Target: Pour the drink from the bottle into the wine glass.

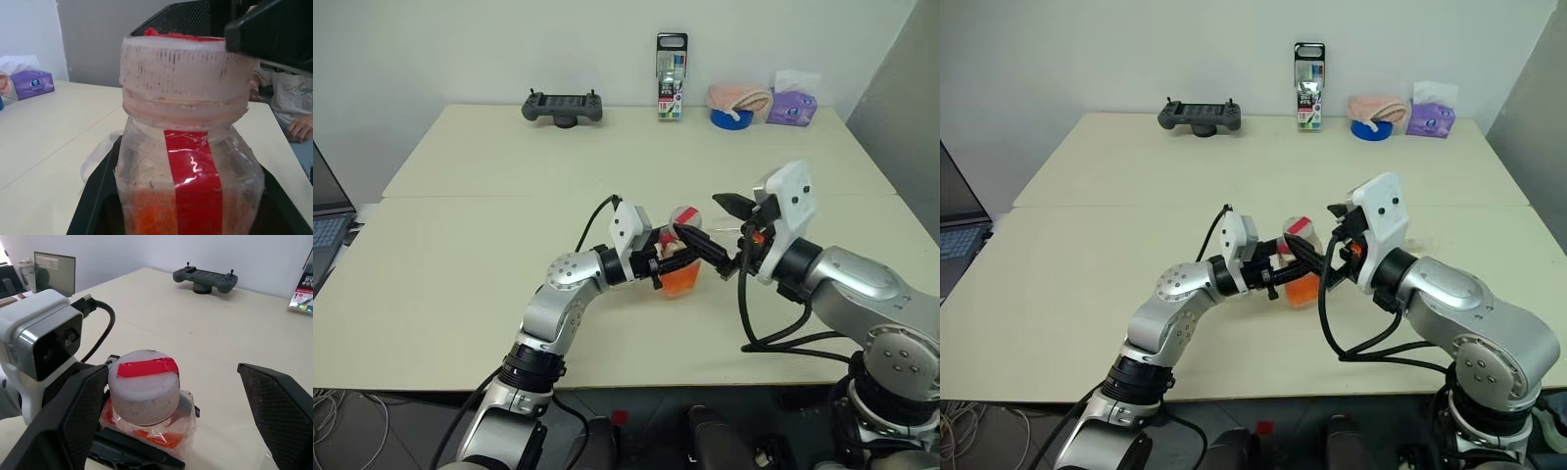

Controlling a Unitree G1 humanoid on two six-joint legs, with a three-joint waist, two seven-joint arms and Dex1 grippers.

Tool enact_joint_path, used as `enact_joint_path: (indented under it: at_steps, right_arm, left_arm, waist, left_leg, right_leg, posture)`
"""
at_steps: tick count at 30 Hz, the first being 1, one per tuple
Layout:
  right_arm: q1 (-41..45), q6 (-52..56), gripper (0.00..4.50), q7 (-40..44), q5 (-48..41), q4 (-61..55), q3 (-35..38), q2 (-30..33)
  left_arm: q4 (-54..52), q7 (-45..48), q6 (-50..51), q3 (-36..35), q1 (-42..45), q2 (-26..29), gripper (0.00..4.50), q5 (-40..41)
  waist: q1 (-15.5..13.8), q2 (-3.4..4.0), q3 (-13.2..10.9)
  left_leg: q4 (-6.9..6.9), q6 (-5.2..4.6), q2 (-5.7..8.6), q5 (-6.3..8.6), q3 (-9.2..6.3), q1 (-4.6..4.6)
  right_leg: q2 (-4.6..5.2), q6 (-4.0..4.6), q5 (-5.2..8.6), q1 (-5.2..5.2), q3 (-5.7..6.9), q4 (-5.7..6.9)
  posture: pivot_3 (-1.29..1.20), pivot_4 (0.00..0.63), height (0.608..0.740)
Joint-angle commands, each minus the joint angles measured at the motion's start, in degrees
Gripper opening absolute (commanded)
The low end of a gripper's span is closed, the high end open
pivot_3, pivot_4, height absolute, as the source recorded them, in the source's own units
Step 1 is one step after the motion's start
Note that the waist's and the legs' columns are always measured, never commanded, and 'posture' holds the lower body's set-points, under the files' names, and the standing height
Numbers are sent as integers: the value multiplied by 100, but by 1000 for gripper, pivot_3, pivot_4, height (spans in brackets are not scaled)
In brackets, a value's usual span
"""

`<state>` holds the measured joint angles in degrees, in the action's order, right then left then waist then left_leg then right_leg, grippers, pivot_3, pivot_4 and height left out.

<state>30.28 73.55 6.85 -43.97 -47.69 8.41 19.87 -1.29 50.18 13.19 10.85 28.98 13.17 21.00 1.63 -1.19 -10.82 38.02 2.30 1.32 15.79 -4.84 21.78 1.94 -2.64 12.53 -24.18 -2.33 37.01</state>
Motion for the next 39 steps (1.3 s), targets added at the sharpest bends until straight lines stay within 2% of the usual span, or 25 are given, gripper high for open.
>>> enact_joint_path:
  at_steps: [1, 6, 9, 12, 15, 18, 21, 23, 26, 28, 33, 38, 39]
  right_arm:
    - [80, -18, 4500, -215, 14, -192, -41, -60]
    - [131, -6, 4500, -324, 45, -92, -107, -31]
    - [139, -3, 3930, -370, 14, -80, -116, -83]
    - [158, 8, 3027, -353, 46, -93, -200, -20]
    - [274, -89, 1942, -350, 135, -11, -207, 46]
    - [383, -346, 1838, -3, 250, 195, -239, 440]
    - [503, -1281, 1838, 1251, 374, 753, -323, 1235]
    - [706, -2040, 1838, 2494, 323, 1420, -427, 1638]
    - [1032, -3092, 1838, 5229, 314, 2449, -1089, 2384]
    - [1500, -3729, 1838, 6428, 617, 3331, -1555, 2510]
    - [2895, -5235, 1838, 7399, 1832, 5836, -2213, 1850]
    - [3359, -5460, 1838, 7890, 2131, 6607, -2260, 1715]
    - [3390, -5469, 2188, 7943, 2159, 6667, -2252, 1716]
  left_arm:
    - [-104, 59, -162, -33, 162, -36, 1806, 14]
    - [-136, 64, -159, -30, 102, -35, 1806, -3]
    - [-148, 49, -148, -42, 96, -48, 1806, -19]
    - [-144, 35, -146, -55, 104, -56, 1805, -35]
    - [-118, 27, -161, -64, 125, -57, 1803, -47]
    - [-96, -8, -166, -76, 170, -54, 1796, -68]
    - [-138, -44, -143, -80, 178, -37, 1795, -72]
    - [-153, -53, -138, -70, 172, -35, 1785, -77]
    - [-174, -65, -142, -24, 156, -56, 1767, -91]
    - [-195, -87, -129, 14, 164, -94, 1765, -104]
    - [-354, -169, -104, 56, 115, -134, 1762, -134]
    - [-445, -233, -84, 17, 38, -88, 1761, -159]
    - [-452, -241, -82, 8, 22, -78, 1761, -158]
  waist:
    - [3, 0, 0]
    - [4, 0, 0]
    - [6, 0, 0]
    - [8, 0, 0]
    - [9, 0, 0]
    - [8, 1, 0]
    - [11, 0, 0]
    - [14, 0, 0]
    - [17, 0, 0]
    - [20, -1, -1]
    - [145, 1, -2]
    - [93, 1, -2]
    - [68, 1, -2]
  left_leg:
    - [0, 0, 0, 0, 0, 0]
    - [0, -1, 0, 0, 0, 0]
    - [-1, -1, -1, 0, 0, 0]
    - [0, -1, -1, 0, 0, 0]
    - [0, -1, -1, 0, 0, 0]
    - [0, -1, -1, 0, 0, 0]
    - [0, -1, 2, 0, 0, 1]
    - [0, -2, 2, 1, 4, 0]
    - [1, -2, 2, 1, 9, -2]
    - [-2, -3, 0, 1, 9, -5]
    - [-4, -3, -18, 1, 22, -27]
    - [-4, -2, -28, 0, 6, -13]
    - [-3, -2, -24, 0, 6, -9]
  right_leg:
    - [-1, 0, 0, 0, 0, 0]
    - [-1, 0, 0, 0, 0, -2]
    - [-2, 0, 0, 0, 0, 0]
    - [-2, -1, 1, 0, 0, -1]
    - [-2, -3, 2, 0, 0, -2]
    - [-2, -3, 2, 0, 0, -1]
    - [-2, -10, 6, 2, 1, -6]
    - [-2, -24, 15, 4, 1, -9]
    - [-2, -26, 14, 4, -2, -9]
    - [-4, -27, 15, 6, -2, -10]
    - [-22, -15, 8, 5, -13, 3]
    - [-32, 20, -13, 0, -5, 0]
    - [-26, 20, -13, -4, -5, 0]
  posture:
    - [0, 150, 740]
    - [0, 150, 740]
    - [0, 150, 740]
    - [0, 150, 740]
    - [0, 150, 740]
    - [0, 150, 740]
    - [0, 150, 740]
    - [0, 150, 740]
    - [0, 150, 740]
    - [0, 150, 740]
    - [0, 150, 740]
    - [0, 150, 740]
    - [0, 150, 740]
